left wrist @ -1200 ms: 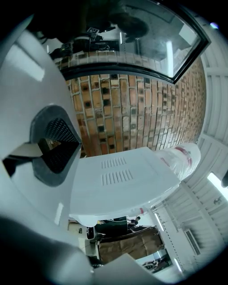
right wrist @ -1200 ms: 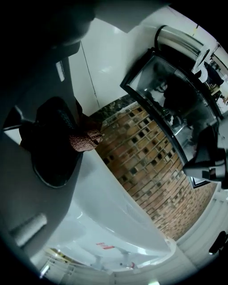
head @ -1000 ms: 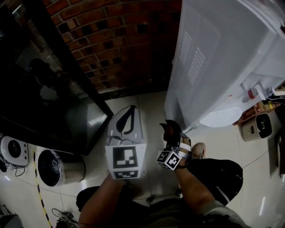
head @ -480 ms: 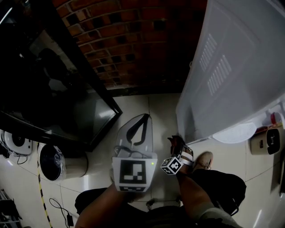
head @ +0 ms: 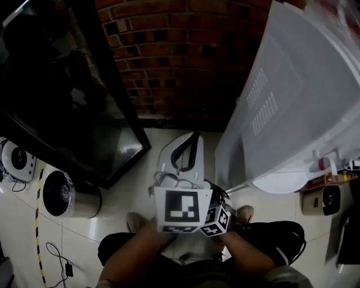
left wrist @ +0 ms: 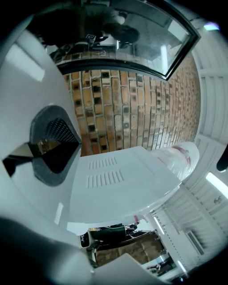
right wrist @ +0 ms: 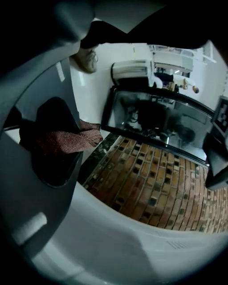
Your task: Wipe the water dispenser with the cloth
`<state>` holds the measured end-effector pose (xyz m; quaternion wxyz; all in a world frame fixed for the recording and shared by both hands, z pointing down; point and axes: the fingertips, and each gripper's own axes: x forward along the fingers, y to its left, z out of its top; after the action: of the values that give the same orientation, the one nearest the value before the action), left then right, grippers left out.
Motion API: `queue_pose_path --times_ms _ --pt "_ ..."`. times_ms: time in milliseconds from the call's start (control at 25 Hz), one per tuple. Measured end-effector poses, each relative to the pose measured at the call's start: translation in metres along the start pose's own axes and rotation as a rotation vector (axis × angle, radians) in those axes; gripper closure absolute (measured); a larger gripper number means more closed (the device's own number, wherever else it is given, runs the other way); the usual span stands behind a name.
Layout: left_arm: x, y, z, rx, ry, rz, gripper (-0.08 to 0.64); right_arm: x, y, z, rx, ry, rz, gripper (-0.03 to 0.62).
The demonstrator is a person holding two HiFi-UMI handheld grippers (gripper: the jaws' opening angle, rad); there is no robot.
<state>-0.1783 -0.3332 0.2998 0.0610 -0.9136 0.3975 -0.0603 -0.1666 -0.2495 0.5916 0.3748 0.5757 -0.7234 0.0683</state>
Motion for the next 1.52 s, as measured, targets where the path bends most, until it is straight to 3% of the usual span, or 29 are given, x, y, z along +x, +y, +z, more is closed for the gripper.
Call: queue_pose_path --times_ms 160,360,640,800,920,1040,1200,1320,1520 --pt "-0.007 -0.002 0.002 0.014 0.01 0.051 0.559 -0.063 -0.004 0.057 -0.061 -0.125 0.152 0.512" --pt "-0.023 -0.013 0.019 -0.009 -0.007 0.127 0.56 -0.141 -0.023 0.09 -0.084 -0.252 0.33 0.512" --pt "-0.043 -0.046 0.029 0.0 -0.005 0.216 0.56 -0.234 -0.085 0.128 -0.156 -0.534 0.289 0.512" --pt "-0.049 -0.062 0.033 -0.025 0.005 0.277 0.56 -0.258 -0.112 0.134 -0.067 -0.571 0.319 0.512" --pt "-0.061 -0.071 0.037 -0.057 0.026 0.33 0.56 -0.277 -0.124 0.137 -0.058 -0.61 0.354 0.511" --pt "-0.072 -0.082 0.064 -0.021 0.019 0.36 0.56 -0.303 -0.134 0.147 -0.052 -0.663 0.378 0.511" --pt "-0.08 -0.102 0.131 0.052 -0.075 0.355 0.56 -0.344 -0.161 0.162 -0.052 -0.722 0.323 0.511" --pt "-0.092 -0.108 0.172 0.007 -0.165 0.379 0.56 -0.372 -0.187 0.177 -0.124 -0.781 0.225 0.511" --pt "-0.117 -0.103 0.197 -0.008 -0.187 0.444 0.56 -0.411 -0.219 0.214 -0.176 -0.901 0.058 0.511"
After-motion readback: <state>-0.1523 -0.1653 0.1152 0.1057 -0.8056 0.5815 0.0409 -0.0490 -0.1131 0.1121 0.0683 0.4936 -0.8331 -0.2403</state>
